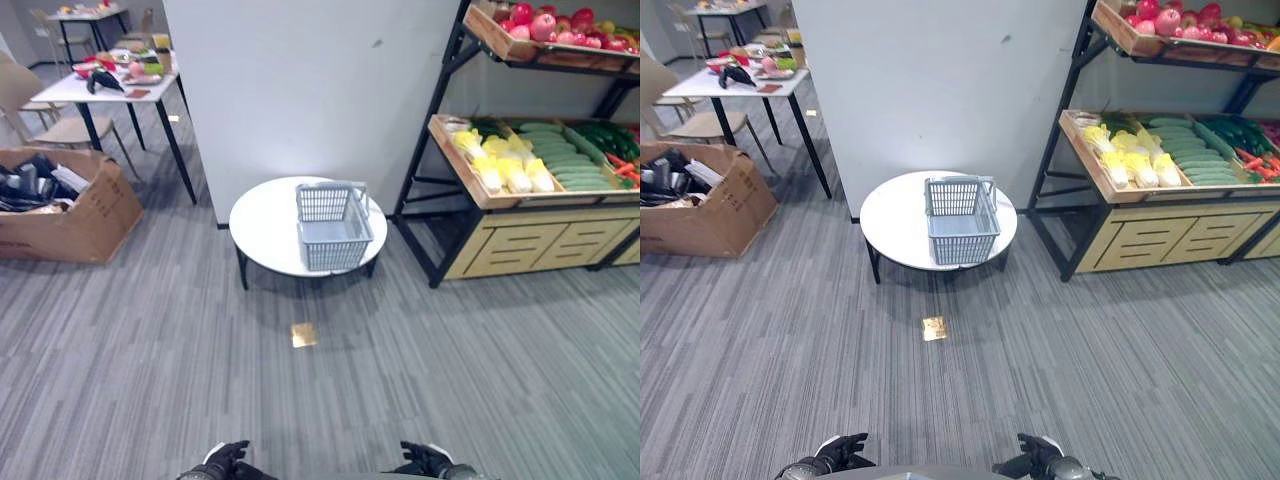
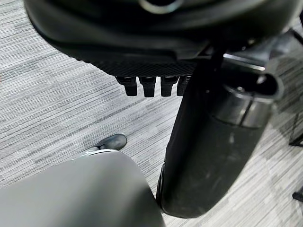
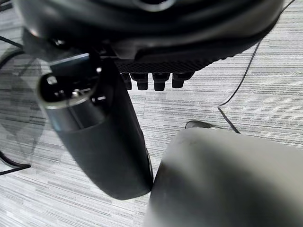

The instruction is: Get the vegetables into the basket

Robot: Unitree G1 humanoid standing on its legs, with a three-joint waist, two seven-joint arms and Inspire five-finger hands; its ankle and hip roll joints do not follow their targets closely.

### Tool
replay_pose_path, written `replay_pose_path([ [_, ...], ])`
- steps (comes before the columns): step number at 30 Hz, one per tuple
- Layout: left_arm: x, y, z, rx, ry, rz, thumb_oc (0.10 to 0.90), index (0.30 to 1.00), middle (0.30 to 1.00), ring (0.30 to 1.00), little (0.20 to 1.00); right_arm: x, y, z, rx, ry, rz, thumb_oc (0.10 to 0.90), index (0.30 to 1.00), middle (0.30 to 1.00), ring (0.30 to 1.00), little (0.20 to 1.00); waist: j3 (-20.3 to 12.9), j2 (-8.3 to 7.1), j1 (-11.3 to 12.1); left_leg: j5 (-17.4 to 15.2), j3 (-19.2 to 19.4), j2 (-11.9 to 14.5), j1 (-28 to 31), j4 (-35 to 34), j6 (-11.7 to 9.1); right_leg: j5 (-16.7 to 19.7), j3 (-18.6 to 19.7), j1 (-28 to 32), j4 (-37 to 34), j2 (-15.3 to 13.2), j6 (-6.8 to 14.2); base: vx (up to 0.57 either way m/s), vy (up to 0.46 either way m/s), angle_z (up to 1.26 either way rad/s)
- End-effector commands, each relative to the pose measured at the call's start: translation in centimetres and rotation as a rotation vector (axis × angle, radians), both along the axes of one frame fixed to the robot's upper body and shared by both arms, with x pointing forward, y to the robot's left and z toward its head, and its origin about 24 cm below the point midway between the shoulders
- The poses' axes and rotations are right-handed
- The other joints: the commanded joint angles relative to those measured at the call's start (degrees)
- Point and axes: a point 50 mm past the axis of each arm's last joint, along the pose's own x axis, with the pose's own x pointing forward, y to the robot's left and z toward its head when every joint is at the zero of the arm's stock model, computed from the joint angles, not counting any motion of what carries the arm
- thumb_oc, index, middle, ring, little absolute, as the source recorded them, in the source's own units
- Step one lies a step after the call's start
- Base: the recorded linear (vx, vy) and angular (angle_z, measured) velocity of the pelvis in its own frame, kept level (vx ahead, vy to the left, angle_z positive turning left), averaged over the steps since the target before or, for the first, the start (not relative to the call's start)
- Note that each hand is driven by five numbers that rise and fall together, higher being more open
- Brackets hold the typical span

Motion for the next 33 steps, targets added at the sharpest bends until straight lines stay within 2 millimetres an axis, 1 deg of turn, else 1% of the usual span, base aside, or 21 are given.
replay_pose_path([
  [1, 0.0, -1.7, -0.3, -0.039, 0.004, 0.007, 0.9, 1.0, 1.0, 1.0, 1.0, -1.6, -2.1, -0.1, -0.062, 0.059, -0.032, 0.9, 1.0, 1.0, 1.0, 1.0, 1.64, 1.39, 0.67, -6.8, 2.81, -2.58, 0.71, 2.97, 3.45, 4.44, -0.31, -4.6, 8.36, -3.74, 4.28, 0.03, 0.107, -0.17],
  [3, 0.1, -1.5, -0.3, -0.036, 0.001, 0.02, 0.9, 1.0, 1.0, 1.0, 1.0, -1.4, -2.0, 0.0, -0.046, 0.044, -0.069, 0.9, 1.0, 1.0, 1.0, 1.0, 2.44, 1.02, 0.58, -7.3, 2.3, -2.8, 1.0, 3.78, 3.75, 5.48, 0.0, -6.2, 12.3, -3.77, 4.19, 0.07, 0.08, -0.05],
  [5, -0.1, -1.3, -0.3, -0.036, 0.006, 0.033, 0.9, 1.0, 1.0, 1.0, 1.0, -1.3, -1.9, 0.0, -0.036, 0.032, -0.088, 0.9, 1.0, 1.0, 1.0, 1.0, 2.65, 0.77, 0.56, -7.64, 1.73, -2.82, 1.22, 4.3, 3.85, 5.44, 0.41, -7.59, 13.67, -3.34, 3.85, 0.11, 0.053, 0.1],
  [6, 0.0, -1.3, -0.3, -0.037, 0.004, 0.038, 0.9, 1.0, 1.0, 1.0, 1.0, -1.2, -1.8, 0.0, -0.029, 0.027, -0.093, 0.9, 1.0, 1.0, 1.0, 1.0, 2.56, 0.8, 0.66, -7.67, 1.65, -2.74, 1.34, 4.13, 3.73, 5.03, 0.89, -8.03, 11.72, -2.8, 3.56, 0.15, 0.024, 0.29],
  [8, 0.1, -1.3, -0.3, -0.032, 0.002, 0.026, 0.9, 1.0, 1.0, 1.0, 1.0, -1.2, -1.7, 0.0, -0.024, 0.024, -0.098, 0.9, 1.0, 1.0, 1.0, 1.0, 2.29, 1.07, 0.96, -7.56, 1.52, -2.06, 1.33, 3.7, 3.05, 5.73, 1.73, -8.1, 1.98, -1.99, 3.66, 0.15, -0.004, 0.27],
  [11, 0.3, -1.2, -0.2, -0.021, -0.009, 0.026, 0.9, 1.0, 1.0, 1.0, 1.0, -1.1, -1.8, 0.0, -0.031, 0.023, -0.095, 0.9, 1.0, 1.0, 1.0, 1.0, 2.37, 0.9, 1.2, -7.75, 1.51, -1.98, 1.89, 2.9, 2.48, 10.39, 4.65, -8.85, -10.31, -1.52, 4.49, 0.14, -0.031, 0.1],
  [13, 0.3, -1.2, -0.2, -0.019, -0.006, 0.034, 0.9, 1.0, 1.0, 1.0, 1.0, -1.0, -1.8, 0.0, -0.036, 0.024, -0.087, 0.9, 1.0, 1.0, 1.0, 1.0, 2.56, 0.71, 1.35, -8.07, 1.49, -1.99, 2.49, 2.57, 2.05, 12.77, 4.4, -9.68, -15.64, -1.85, 5.14, 0.18, -0.055, 0.04],
  [15, 0.3, -1.2, -0.2, -0.017, -0.004, 0.03, 0.9, 1.0, 1.0, 1.0, 1.0, -1.4, -1.8, 0.0, -0.037, 0.037, -0.089, 0.9, 1.0, 1.0, 1.0, 1.0, 2.82, 0.49, 1.19, -8.86, 1.12, -1.97, 4.49, 2.07, 1.55, 12.99, 4.36, -10.87, -16.75, -1.39, 5.68, 0.39, -0.14, 0.06],
  [16, -0.1, -1.3, -0.3, -0.022, 0.012, 0.019, 0.9, 1.0, 1.0, 1.0, 1.0, -2.1, -2.0, -0.1, -0.029, 0.053, -0.113, 0.9, 1.0, 1.0, 1.0, 1.0, 2.1, 0.74, 0.43, -9.39, -0.72, -1.49, 7.3, 1.67, 0.7, 12.79, 3.86, -9.66, -16.0, -0.7, 5.22, 0.58, -0.239, 0.19],
  [17, -0.2, -1.3, -0.4, -0.022, 0.016, 0.02, 0.9, 1.0, 1.0, 1.0, 1.0, -2.1, -2.0, -0.1, -0.029, 0.054, -0.116, 0.9, 1.0, 1.0, 1.0, 1.0, 1.84, 0.67, 0.36, -10.02, -1.01, -1.21, 7.97, 2.03, 0.64, 13.54, 4.18, -9.52, -15.2, -0.26, 4.82, 0.67, -0.309, 0.39],
  [19, -0.4, -1.3, -0.4, -0.024, 0.027, 0.026, 0.9, 1.0, 1.0, 1.0, 1.0, -2.0, -2.0, -0.1, -0.019, 0.055, -0.121, 0.9, 1.0, 1.0, 1.0, 1.0, 1.03, 0.94, 0.26, -9.58, -1.84, -0.27, 8.75, 2.46, 0.03, 12.67, 4.15, -9.04, -14.46, 0.5, 4.15, 0.38, -0.215, 0.53],
  [20, -0.6, -1.2, -0.4, -0.021, 0.033, 0.031, 0.9, 1.0, 1.0, 1.0, 1.0, -2.0, -2.2, -0.1, -0.016, 0.051, -0.13, 0.9, 1.0, 1.0, 1.0, 1.0, 0.2, 1.29, -0.14, -8.88, -2.9, 0.86, 8.68, 3.37, -0.79, 11.85, 4.39, -8.95, -13.62, 1.62, 3.13, 0.23, -0.146, 0.45],
  [21, -0.6, -1.2, -0.4, -0.021, 0.033, 0.031, 0.9, 1.0, 1.0, 1.0, 1.0, -2.0, -2.2, -0.1, -0.016, 0.051, -0.13, 0.9, 1.0, 1.0, 1.0, 1.0, 0.17, 1.31, -0.21, -8.88, -2.96, 0.89, 8.66, 3.38, -0.8, 11.8, 4.33, -8.98, -13.56, 1.62, 3.12, 0.38, -0.23, 0.64],
  [22, -0.8, -1.3, -0.5, -0.024, 0.041, 0.034, 0.9, 1.0, 1.0, 1.0, 1.0, -2.0, -2.3, 0.0, -0.016, 0.047, -0.131, 0.9, 1.0, 1.0, 1.0, 1.0, -0.34, 1.63, -0.31, -7.63, -3.34, 1.77, 8.63, 4.74, -1.59, 10.39, 3.86, -8.97, -12.14, 2.37, 2.42, 0.44, -0.302, 0.54],
  [23, -0.4, -1.6, -0.5, -0.027, 0.04, 0.006, 0.9, 1.0, 1.0, 1.0, 1.0, -1.8, -2.6, 0.1, -0.031, 0.038, -0.114, 0.9, 1.0, 1.0, 1.0, 1.0, -0.38, 2.06, -1.27, -3.73, -4.76, 3.29, 6.85, 8.43, -3.64, 7.59, 1.77, -9.0, -9.31, 2.73, 0.96, 0.55, -0.378, 0.38],
  [25, -0.3, -1.6, -0.5, -0.025, 0.038, 0.003, 0.9, 1.0, 1.0, 1.0, 1.0, -1.9, -2.7, 0.1, -0.033, 0.04, -0.109, 0.9, 1.0, 1.0, 1.0, 1.0, -0.36, 2.12, -1.42, -2.56, -5.11, 3.7, 6.69, 9.27, -4.19, 6.74, 1.2, -8.85, -8.74, 2.89, 0.51, 0.37, -0.267, 0.37],
  [26, -0.1, -1.6, -0.4, -0.023, 0.03, 0.006, 0.9, 1.0, 1.0, 1.0, 1.0, -2.2, -2.9, 0.0, -0.045, 0.052, -0.102, 0.9, 1.0, 1.0, 1.0, 1.0, -0.27, 2.34, -1.55, 0.29, -6.02, 4.54, 6.26, 11.81, -5.37, 4.9, 0.28, -8.14, -7.81, 3.38, -0.62, 0.33, -0.238, 0.48],
  [29, 0.3, -1.6, -0.3, -0.031, 0.016, 0.025, 0.9, 1.0, 1.0, 1.0, 1.0, -2.6, -3.1, 0.0, -0.051, 0.065, -0.107, 0.9, 1.0, 1.0, 1.0, 1.0, 0.32, 2.14, -1.73, 6.53, -6.02, 5.77, 2.1, 20.26, -7.72, 3.11, -0.77, -5.98, -8.15, 3.85, -2.43, 0.33, -0.28, 0.16],
  [30, 0.6, -1.7, -0.2, -0.038, 0.005, 0.031, 0.9, 1.0, 1.0, 1.0, 1.0, -2.7, -3.3, 0.0, -0.061, 0.068, -0.114, 0.9, 1.0, 1.0, 1.0, 1.0, 1.52, 1.54, -1.64, 8.55, -4.32, 7.16, -3.16, 30.73, -7.25, 1.96, -1.16, -4.22, -7.98, 4.01, -4.03, 0.37, -0.308, 0.15],
  [31, 0.7, -1.7, -0.2, -0.041, 0.002, 0.028, 0.9, 1.0, 1.0, 1.0, 1.0, -3.0, -3.7, 0.1, -0.07, 0.077, -0.115, 0.9, 1.0, 1.0, 1.0, 1.0, 2.47, 1.25, -1.63, 8.18, -2.6, 7.65, -4.5, 33.94, -5.95, 0.51, -1.21, -2.78, -6.74, 4.19, -4.77, 0.35, -0.249, 0.2],
  [33, 0.8, -1.6, -0.2, -0.043, -0.006, 0.031, 0.9, 1.0, 1.0, 1.0, 1.0, -3.2, -4.0, 0.1, -0.076, 0.084, -0.127, 0.9, 1.0, 1.0, 1.0, 1.0, 3.1, 0.62, -2.06, 4.55, 0.52, 7.77, -6.48, 31.04, -4.5, -0.23, -1.83, -1.96, -5.83, 2.82, -4.25, 0.19, -0.048, 0.13],
])
